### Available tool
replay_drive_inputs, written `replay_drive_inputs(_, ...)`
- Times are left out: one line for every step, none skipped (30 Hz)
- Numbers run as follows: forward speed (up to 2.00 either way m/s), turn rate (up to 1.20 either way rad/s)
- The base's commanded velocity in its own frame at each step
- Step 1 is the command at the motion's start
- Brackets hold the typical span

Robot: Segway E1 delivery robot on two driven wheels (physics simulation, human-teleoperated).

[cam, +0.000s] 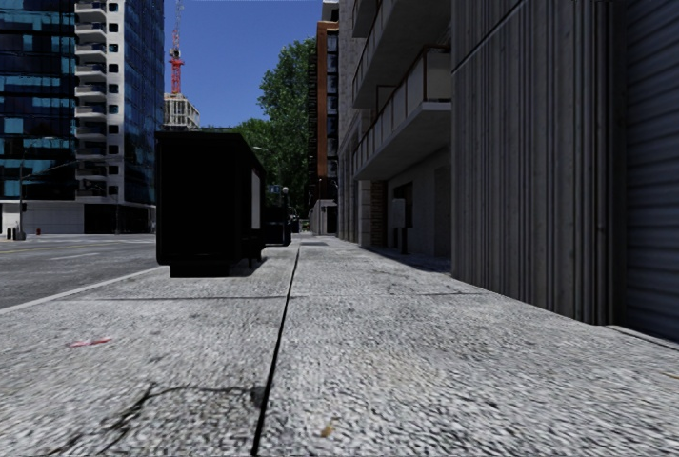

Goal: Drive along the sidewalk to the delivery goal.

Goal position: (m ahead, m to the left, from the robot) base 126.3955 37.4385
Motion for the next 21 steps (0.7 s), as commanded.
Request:
replay_drive_inputs(2.00, 0.00)
replay_drive_inputs(2.00, 0.00)
replay_drive_inputs(2.00, 0.00)
replay_drive_inputs(1.97, 0.00)
replay_drive_inputs(1.93, 0.00)
replay_drive_inputs(2.00, 0.00)
replay_drive_inputs(2.00, 0.00)
replay_drive_inputs(2.00, 0.00)
replay_drive_inputs(2.00, 0.00)
replay_drive_inputs(2.00, 0.00)
replay_drive_inputs(2.00, 0.00)
replay_drive_inputs(2.00, 0.00)
replay_drive_inputs(2.00, 0.00)
replay_drive_inputs(2.00, 0.00)
replay_drive_inputs(2.00, 0.00)
replay_drive_inputs(2.00, 0.00)
replay_drive_inputs(2.00, 0.00)
replay_drive_inputs(2.00, 0.00)
replay_drive_inputs(2.00, 0.00)
replay_drive_inputs(2.00, 0.00)
replay_drive_inputs(2.00, 0.00)
